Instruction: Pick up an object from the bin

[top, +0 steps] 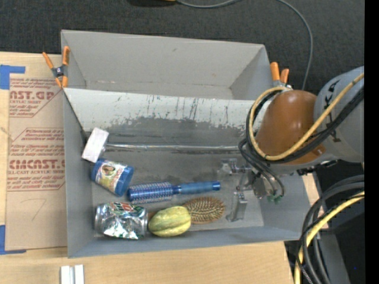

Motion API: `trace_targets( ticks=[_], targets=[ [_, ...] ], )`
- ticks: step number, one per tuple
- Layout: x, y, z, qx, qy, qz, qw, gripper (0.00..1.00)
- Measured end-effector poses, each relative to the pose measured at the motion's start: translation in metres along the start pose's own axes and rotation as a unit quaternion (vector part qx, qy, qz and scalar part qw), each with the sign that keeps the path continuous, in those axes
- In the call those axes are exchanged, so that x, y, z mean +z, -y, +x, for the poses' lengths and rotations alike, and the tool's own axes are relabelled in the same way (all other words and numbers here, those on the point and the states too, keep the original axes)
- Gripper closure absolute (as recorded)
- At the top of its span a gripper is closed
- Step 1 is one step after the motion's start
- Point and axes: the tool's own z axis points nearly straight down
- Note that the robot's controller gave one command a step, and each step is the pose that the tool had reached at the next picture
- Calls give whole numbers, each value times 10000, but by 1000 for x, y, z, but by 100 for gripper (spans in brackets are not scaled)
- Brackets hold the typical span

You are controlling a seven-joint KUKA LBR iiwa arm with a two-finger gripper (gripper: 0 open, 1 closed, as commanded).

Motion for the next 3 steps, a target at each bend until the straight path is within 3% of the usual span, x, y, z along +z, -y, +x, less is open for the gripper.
trace_targets(
  ticks=[1, 2, 3],
  targets=[
    [0, 0, 0, 0, 0, 0, 10000, 0],
    [59, -54, -24, -133, -1, -8, 9999, 0],
    [49, -68, 2, -42, 18, -7, 10000, 100]
  ],
)
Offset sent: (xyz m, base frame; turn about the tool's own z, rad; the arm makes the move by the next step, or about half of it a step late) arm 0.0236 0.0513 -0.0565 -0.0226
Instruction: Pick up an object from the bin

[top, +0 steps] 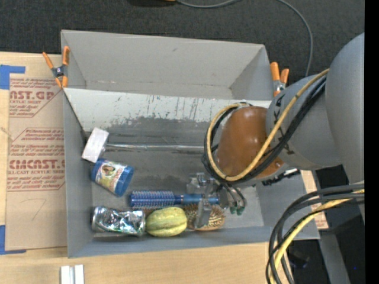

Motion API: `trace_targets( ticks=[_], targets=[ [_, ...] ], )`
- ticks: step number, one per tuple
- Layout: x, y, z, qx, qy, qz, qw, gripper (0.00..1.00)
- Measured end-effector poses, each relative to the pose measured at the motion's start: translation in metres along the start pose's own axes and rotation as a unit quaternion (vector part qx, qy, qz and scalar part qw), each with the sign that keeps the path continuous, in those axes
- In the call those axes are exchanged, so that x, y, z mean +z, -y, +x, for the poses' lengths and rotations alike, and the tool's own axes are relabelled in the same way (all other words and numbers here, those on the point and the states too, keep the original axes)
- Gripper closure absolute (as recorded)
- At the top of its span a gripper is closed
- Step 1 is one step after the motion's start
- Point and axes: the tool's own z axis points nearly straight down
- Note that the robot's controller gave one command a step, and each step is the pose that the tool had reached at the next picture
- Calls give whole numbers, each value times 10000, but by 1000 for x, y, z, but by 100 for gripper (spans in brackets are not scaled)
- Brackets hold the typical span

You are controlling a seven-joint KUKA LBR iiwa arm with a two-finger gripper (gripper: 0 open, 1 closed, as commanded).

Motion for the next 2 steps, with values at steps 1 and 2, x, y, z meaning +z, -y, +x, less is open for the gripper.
trace_targets(
  ticks=[1, 2],
  targets=[
    [0, 0, 0, 2, -1, 1, 10000, 100],
    [14, -6, -7, 67, -12, 3, 10000, 100]
  ],
)
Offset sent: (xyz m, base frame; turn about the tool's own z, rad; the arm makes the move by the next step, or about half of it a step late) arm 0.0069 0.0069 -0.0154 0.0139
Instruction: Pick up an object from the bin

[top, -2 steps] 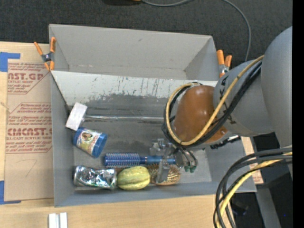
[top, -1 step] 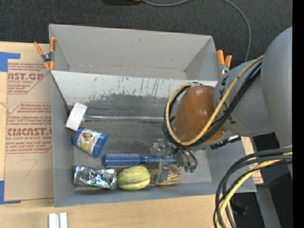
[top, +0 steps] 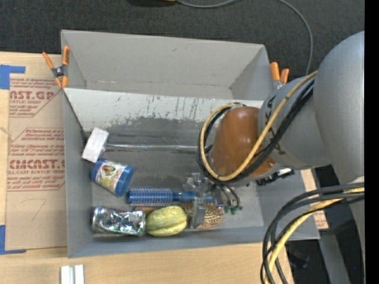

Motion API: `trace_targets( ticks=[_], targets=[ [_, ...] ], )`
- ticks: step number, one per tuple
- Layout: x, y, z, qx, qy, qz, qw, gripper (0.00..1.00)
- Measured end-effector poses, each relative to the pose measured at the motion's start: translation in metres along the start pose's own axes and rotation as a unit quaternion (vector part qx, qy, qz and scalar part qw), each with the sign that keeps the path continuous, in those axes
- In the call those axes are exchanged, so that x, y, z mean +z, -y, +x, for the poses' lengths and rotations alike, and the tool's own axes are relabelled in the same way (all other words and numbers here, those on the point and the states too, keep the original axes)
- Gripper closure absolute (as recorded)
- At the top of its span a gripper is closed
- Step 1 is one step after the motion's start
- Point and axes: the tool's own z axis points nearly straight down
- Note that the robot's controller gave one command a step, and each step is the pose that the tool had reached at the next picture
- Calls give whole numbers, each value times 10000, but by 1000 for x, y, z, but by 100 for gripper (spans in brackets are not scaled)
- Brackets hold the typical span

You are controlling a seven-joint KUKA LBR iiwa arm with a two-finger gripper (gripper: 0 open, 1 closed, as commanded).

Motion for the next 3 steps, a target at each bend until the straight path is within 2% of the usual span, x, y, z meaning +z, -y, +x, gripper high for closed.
trace_targets(
  ticks=[1, 2, 3],
  targets=[
    [-19, 2, 0, -112, 16, -2, 9999, 100],
    [-19, 2, 0, -113, 16, -2, 9999, 100],
    [-36, 0, 0, -208, 19, 0, 9998, 100]
  ],
)
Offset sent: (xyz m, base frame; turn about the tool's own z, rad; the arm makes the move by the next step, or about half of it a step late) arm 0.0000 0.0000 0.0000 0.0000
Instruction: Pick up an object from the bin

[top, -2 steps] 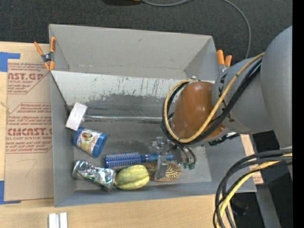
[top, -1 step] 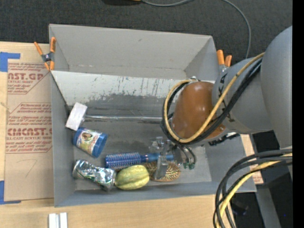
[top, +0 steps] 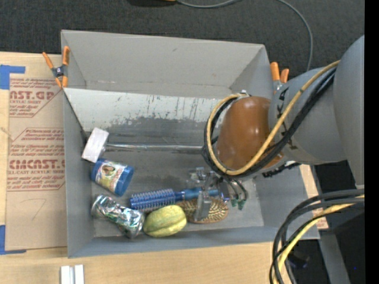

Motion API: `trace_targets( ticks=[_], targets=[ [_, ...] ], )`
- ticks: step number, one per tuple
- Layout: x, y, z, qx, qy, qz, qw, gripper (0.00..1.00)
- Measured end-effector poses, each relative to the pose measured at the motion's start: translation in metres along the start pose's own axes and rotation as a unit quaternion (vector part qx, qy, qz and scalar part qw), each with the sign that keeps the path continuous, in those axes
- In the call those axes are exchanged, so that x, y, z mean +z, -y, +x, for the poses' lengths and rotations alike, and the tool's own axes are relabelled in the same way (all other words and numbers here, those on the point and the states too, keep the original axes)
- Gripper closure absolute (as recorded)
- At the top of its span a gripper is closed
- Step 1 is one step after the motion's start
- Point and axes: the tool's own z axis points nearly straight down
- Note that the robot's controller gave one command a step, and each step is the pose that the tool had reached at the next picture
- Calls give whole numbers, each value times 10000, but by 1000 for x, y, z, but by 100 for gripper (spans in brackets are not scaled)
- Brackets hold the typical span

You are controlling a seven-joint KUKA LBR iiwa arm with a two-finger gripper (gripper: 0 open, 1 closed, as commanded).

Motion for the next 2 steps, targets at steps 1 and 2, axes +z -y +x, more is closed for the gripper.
trace_targets(
  ticks=[1, 2],
  targets=[
    [22, 10, -1, 56, -15, -1, 10000, 100],
    [16, 6, -2, -5, -7, 2, 10000, 100]
  ],
)
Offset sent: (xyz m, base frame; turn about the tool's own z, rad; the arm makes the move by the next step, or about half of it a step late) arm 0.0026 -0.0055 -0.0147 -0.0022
